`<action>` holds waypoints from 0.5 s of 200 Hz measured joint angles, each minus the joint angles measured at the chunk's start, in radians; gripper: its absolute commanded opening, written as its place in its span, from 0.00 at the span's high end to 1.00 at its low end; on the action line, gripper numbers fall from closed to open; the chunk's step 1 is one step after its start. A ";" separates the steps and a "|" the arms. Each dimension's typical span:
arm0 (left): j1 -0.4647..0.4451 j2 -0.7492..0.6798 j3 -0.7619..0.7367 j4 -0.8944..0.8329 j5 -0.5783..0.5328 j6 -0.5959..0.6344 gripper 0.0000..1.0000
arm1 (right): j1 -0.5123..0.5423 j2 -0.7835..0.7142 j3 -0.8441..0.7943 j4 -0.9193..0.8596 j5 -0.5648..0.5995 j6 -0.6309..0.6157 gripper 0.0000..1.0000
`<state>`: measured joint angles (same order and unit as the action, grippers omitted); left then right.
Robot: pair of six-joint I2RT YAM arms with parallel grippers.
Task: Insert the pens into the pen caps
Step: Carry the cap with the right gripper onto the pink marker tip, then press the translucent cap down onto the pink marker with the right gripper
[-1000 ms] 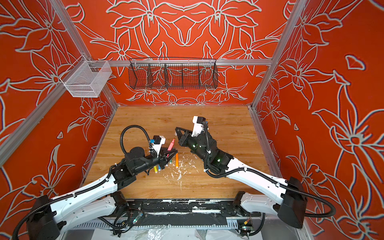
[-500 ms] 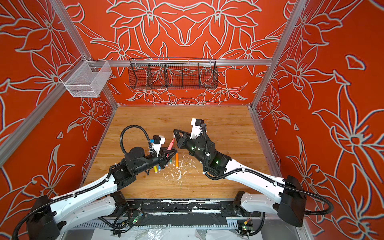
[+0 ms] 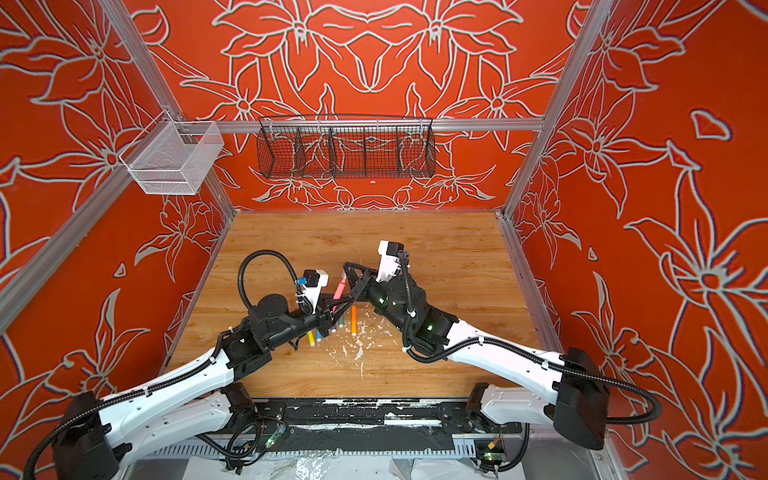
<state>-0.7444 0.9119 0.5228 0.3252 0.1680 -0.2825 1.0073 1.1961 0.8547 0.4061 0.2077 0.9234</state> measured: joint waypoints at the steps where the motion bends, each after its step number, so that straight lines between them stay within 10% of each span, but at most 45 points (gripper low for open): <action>1: 0.001 0.000 0.000 0.000 0.001 -0.002 1.00 | 0.001 0.001 0.000 0.002 0.003 0.000 1.00; 100: 0.065 -0.008 -0.033 0.006 0.142 -0.120 1.00 | 0.116 0.055 -0.035 0.088 0.230 -0.033 1.00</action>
<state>-0.6792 0.9039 0.4896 0.3317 0.3096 -0.4023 1.1233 1.2507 0.8196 0.4938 0.4377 0.8902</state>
